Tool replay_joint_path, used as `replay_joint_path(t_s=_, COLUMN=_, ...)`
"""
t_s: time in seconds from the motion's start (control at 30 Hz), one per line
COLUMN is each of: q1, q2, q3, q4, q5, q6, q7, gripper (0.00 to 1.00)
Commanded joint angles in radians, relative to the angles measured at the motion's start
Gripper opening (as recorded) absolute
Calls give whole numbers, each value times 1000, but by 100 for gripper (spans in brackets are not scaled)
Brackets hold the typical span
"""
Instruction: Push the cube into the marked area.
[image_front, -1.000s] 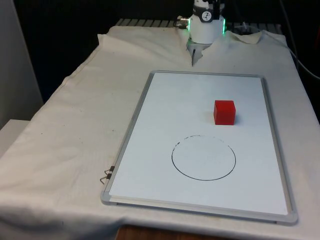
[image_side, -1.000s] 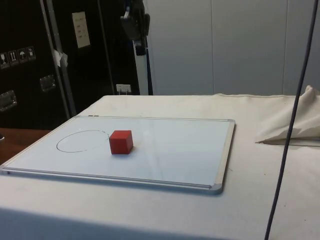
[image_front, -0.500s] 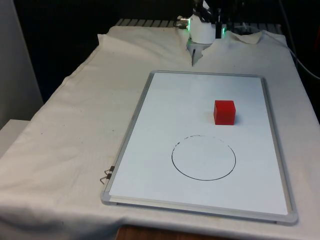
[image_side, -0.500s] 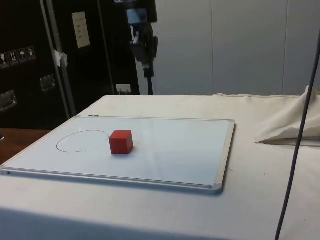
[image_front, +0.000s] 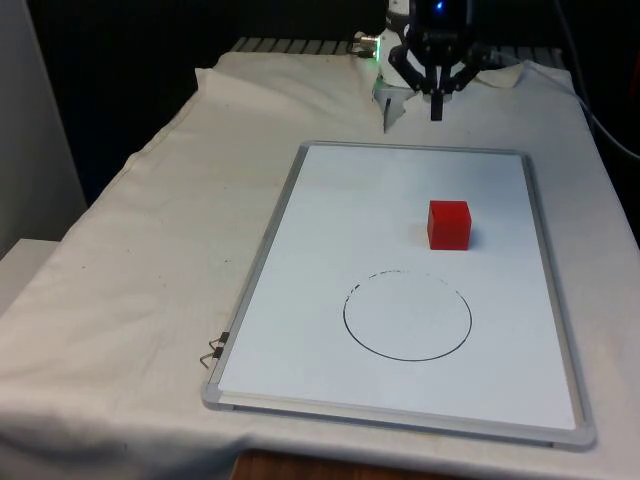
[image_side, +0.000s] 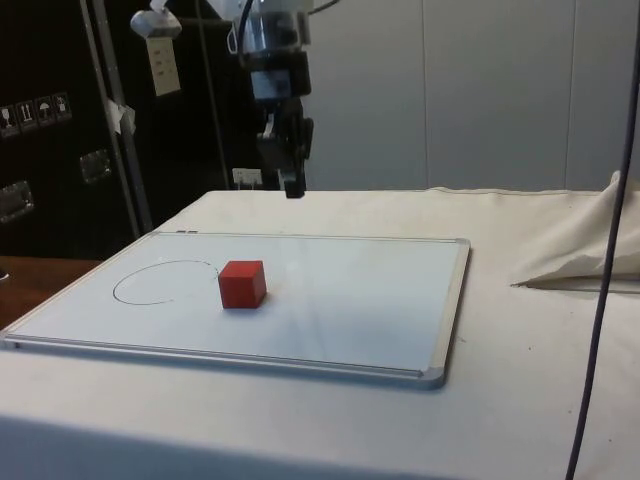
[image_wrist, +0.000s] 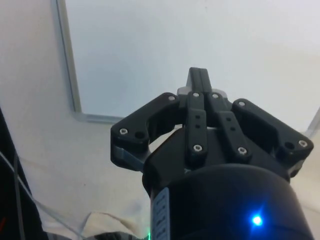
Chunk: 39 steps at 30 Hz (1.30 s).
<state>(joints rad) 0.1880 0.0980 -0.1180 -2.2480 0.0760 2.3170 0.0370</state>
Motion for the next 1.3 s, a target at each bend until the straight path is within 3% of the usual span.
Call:
replay_joint_path(t_s=0.0, q1=1, q2=14, q3=2, q4=4, q5=8, q6=13, q7=6, gripper=0)
replay_joint_path(t_s=0.23, q1=0, q2=53, q3=17, q4=11, q5=10, q6=41, q7=19, gripper=0)
replay_joint_path(t_s=0.57, q1=0, q2=120, q3=42, q4=0, q5=26, q6=131, q7=33, gripper=0)
replay_joint_path(t_s=0.6, q1=0, q2=102, q3=38, q4=0, q5=14, q6=105, q7=34, gripper=0)
replay_joint_path(t_s=0.63, q1=-1, q2=129, q3=44, q4=1, q5=28, q6=139, q7=33, gripper=0)
replay_joint_path(t_s=0.87, q1=-4, q2=196, q3=52, q4=12, q5=41, q6=205, q7=27, gripper=0)
replay_joint_path(t_s=1.27, q1=1, q2=234, q3=60, q4=25, q5=32, q6=238, q7=39, gripper=0)
